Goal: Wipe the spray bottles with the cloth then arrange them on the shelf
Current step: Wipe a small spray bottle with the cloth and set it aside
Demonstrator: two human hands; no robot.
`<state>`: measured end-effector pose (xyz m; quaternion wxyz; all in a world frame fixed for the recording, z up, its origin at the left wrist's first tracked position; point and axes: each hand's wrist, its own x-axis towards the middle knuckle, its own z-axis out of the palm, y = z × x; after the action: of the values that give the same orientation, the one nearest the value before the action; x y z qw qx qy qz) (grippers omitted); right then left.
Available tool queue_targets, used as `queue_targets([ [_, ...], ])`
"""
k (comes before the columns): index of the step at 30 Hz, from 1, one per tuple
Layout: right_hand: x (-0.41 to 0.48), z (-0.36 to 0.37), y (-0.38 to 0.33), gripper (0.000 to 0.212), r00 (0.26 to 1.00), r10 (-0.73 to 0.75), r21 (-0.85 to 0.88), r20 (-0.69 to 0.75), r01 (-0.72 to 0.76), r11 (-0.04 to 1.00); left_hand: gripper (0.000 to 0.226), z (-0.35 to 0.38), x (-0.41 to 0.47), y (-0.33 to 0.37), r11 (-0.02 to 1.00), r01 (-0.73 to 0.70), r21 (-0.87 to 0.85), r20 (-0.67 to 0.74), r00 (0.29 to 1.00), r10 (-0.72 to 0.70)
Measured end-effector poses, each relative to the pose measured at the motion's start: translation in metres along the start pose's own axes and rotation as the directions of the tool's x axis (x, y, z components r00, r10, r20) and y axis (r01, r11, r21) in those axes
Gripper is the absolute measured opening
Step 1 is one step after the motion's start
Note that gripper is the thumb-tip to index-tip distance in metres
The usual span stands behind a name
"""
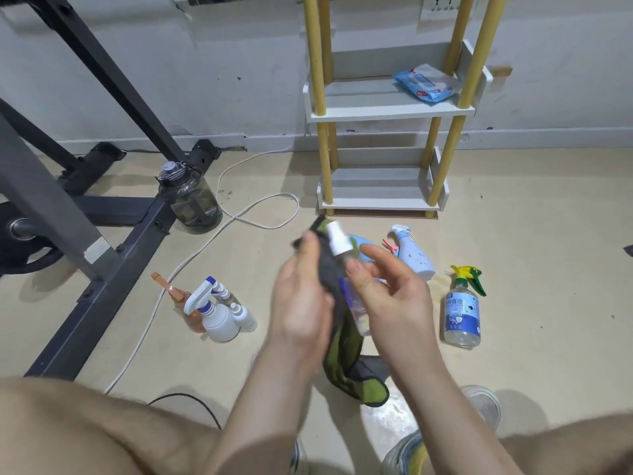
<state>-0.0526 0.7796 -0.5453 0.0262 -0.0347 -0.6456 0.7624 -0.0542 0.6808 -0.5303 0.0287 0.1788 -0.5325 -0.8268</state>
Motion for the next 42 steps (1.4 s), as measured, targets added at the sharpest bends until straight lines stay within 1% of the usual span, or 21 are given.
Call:
queue_targets([
  [2,0.005,0.003,0.006,0.006,0.988,-0.045,-0.044,-0.147,0.039,0.998,0.060,0.010,-0.013,-0.007,0.998,0.021,-0.054,0.196,0.980,-0.010],
  [4,0.014,-0.001,0.007,0.003,0.972,-0.069,-0.066,-0.226,0.056,0.996,0.063,0.009,-0.017,-0.019,0.994,0.006,-0.112,0.277,0.960,0.026],
  [8,0.009,0.003,0.008,0.010,0.980,-0.125,-0.015,-0.153,0.124,0.992,0.028,0.009,-0.012,-0.026,0.982,-0.132,-0.135,0.049,0.989,0.139],
  [10,-0.001,0.013,0.012,0.018,0.987,-0.117,-0.054,-0.111,0.111,0.992,0.028,0.010,-0.009,-0.025,0.977,-0.153,-0.150,-0.031,0.988,0.150],
  [12,-0.007,0.016,0.015,0.029,0.982,-0.172,-0.176,-0.082,0.156,0.972,0.024,0.009,-0.007,-0.022,0.983,-0.158,-0.093,-0.020,0.987,0.157],
  [14,-0.007,0.015,0.015,0.035,0.945,-0.324,-0.350,-0.040,0.290,0.891,0.015,0.009,-0.009,-0.020,0.992,-0.121,-0.031,0.017,0.992,0.122],
  [16,-0.006,0.012,0.013,0.025,0.891,-0.453,-0.496,0.021,0.403,0.769,0.024,0.012,-0.010,-0.015,0.998,-0.069,-0.012,0.001,0.998,0.069],
  [18,-0.004,0.007,0.015,0.017,0.878,-0.477,-0.515,-0.043,0.390,0.764,0.031,0.017,-0.008,-0.012,0.994,-0.101,0.049,-0.051,0.993,0.104],
  [21,-0.014,-0.001,0.016,0.016,0.940,-0.337,-0.444,-0.049,0.282,0.850,0.035,0.018,0.001,-0.005,0.990,-0.138,0.008,-0.220,0.966,0.137],
  [23,-0.025,0.001,0.020,0.020,0.951,-0.295,-0.588,0.089,0.290,0.755,0.038,0.016,0.006,-0.002,0.993,-0.120,-0.013,-0.254,0.961,0.113],
  [25,-0.030,0.005,0.025,0.027,0.972,-0.213,-0.646,0.094,0.223,0.730,0.040,0.014,0.006,-0.005,0.996,-0.083,0.015,-0.184,0.979,0.084],
  [27,-0.023,0.008,0.019,0.031,0.998,0.002,-0.442,-0.063,-0.030,0.897,0.038,0.014,0.002,-0.011,0.999,-0.030,0.042,-0.088,0.996,0.034],
  [28,-0.019,0.008,0.017,0.036,0.974,0.206,-0.236,-0.093,-0.222,0.946,0.036,0.013,0.001,-0.016,0.997,-0.011,0.074,-0.057,0.998,0.015],
  [30,-0.014,0.004,0.011,0.041,0.825,0.566,0.090,-0.006,-0.563,0.822,0.034,0.009,-0.003,-0.023,0.986,0.003,0.167,-0.014,1.000,0.000],
  [32,-0.011,-0.001,0.011,0.042,0.726,0.684,0.166,0.069,-0.684,0.710,0.034,0.008,-0.008,-0.030,0.965,0.010,0.260,0.033,0.999,-0.019],
  [34,-0.010,-0.001,0.016,0.039,0.793,0.610,0.106,-0.001,-0.606,0.788,0.030,0.007,-0.015,-0.037,0.963,0.022,0.267,0.078,0.996,-0.044],
  [35,-0.010,-0.001,0.019,0.034,0.877,0.471,-0.047,-0.093,-0.476,0.878,0.028,0.006,-0.017,-0.040,0.970,0.018,0.243,0.103,0.994,-0.044],
  [36,-0.011,0.000,0.023,0.029,0.946,0.280,-0.289,-0.164,-0.318,0.903,0.026,0.003,-0.017,-0.045,0.970,0.007,0.243,0.120,0.992,-0.037],
  [38,-0.016,-0.002,0.032,0.023,0.992,0.004,-0.698,-0.123,-0.089,0.710,0.026,0.002,-0.018,-0.046,0.962,0.017,0.273,0.094,0.995,-0.044],
  [40,-0.021,-0.003,0.036,0.021,0.995,-0.080,-0.805,0.060,0.096,0.585,0.030,0.002,-0.016,-0.041,0.972,0.064,0.224,0.010,0.998,-0.068],
  [42,-0.026,-0.006,0.035,0.028,0.961,-0.117,-0.797,0.252,0.274,0.539,0.031,-0.002,-0.007,-0.029,0.994,0.093,0.062,-0.129,0.988,-0.085],
])
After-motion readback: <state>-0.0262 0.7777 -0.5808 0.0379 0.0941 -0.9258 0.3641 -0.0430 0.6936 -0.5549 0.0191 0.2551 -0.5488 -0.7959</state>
